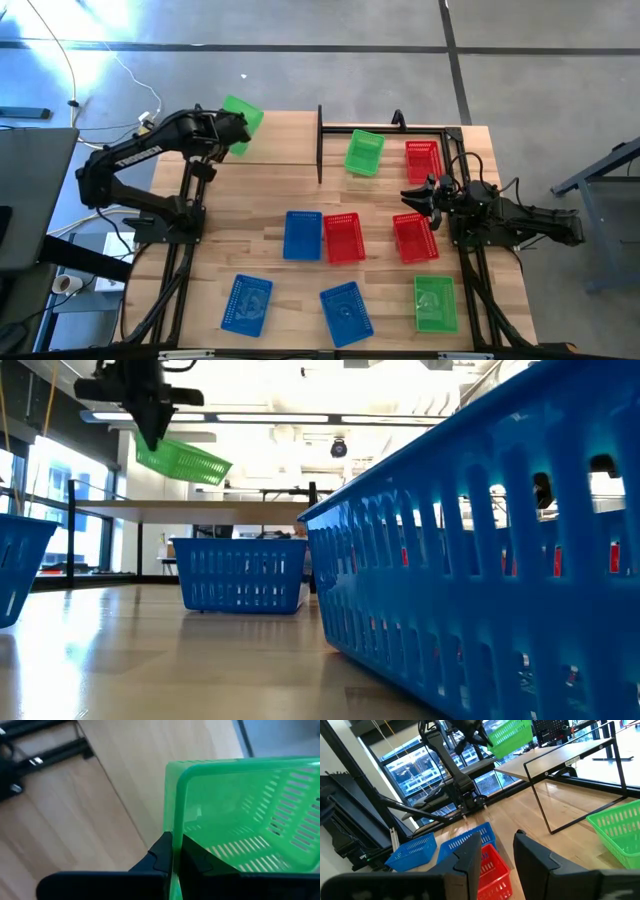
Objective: Stack baskets on shelf by color
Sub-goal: Put the left green bin on the shelf
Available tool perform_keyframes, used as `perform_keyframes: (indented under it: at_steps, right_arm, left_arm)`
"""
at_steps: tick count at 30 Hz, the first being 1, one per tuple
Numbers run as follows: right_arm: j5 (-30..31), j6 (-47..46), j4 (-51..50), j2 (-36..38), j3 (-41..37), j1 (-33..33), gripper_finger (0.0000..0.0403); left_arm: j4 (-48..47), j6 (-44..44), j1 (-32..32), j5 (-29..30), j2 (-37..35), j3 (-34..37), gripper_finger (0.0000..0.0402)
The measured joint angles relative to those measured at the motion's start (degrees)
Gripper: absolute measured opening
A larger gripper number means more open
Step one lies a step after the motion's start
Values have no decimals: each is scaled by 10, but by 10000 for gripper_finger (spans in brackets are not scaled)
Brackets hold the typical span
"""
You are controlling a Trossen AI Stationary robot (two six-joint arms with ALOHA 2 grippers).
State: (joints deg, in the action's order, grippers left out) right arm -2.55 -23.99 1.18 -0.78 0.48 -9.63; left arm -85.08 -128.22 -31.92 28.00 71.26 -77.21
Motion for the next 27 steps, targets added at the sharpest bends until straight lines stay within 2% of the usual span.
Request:
perform_keyframes:
  at_steps: [12, 17, 27]
  right_arm:
    - [0, 0, 0, 0, 0, 0, 101]
    - [0, 0, 0, 0, 0, 0, 101]
    - [0, 0, 0, 0, 0, 0, 101]
  left_arm:
    - [48, 4, -38, 5, -56, 85, 5]
    - [60, -3, -45, -13, -64, 117, 5]
    - [62, -6, -46, -14, -76, 120, 18]
